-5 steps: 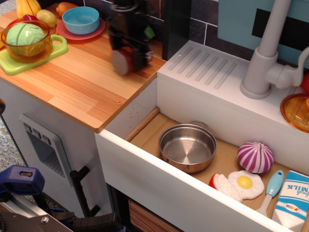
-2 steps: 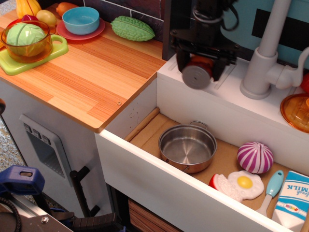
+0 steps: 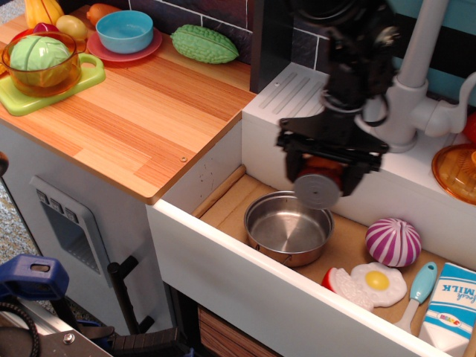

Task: Put can in pot

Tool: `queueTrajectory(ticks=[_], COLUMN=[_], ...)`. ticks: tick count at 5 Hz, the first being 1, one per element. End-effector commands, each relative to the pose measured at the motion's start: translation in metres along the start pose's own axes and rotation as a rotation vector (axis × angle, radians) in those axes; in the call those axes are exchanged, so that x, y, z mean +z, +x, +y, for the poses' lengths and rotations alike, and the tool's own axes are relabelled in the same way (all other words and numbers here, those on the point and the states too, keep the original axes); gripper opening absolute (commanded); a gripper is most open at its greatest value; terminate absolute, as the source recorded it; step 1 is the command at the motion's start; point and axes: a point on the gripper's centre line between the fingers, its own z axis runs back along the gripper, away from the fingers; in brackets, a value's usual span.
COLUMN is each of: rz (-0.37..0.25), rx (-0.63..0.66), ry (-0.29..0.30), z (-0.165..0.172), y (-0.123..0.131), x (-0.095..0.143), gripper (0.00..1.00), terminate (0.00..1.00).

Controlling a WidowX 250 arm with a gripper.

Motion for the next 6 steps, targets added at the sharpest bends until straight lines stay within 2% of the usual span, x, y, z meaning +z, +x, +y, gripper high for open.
queueTrajectory(ticks=[1,2,3,5,6], rz=[-0.039,-0.046,-0.079,-0.079,-0.079], rx=[0.053,0.024,0.013,0.013,0.013], ry=[-0.017,-0.041,-0.049,-0.049,-0.049], z=[-0.0017,0.0079,0.0063,0.0063,0.0063], y=[-0.0054,-0.0049,-0.0041,-0.0041,-0.0041], x=[0.0261,0.0209,0.018,0.018,0.018], gripper=[0.0,0.0,1.0,1.0,1.0], terminate=[0.0,0.0,0.0,0.0,1.0])
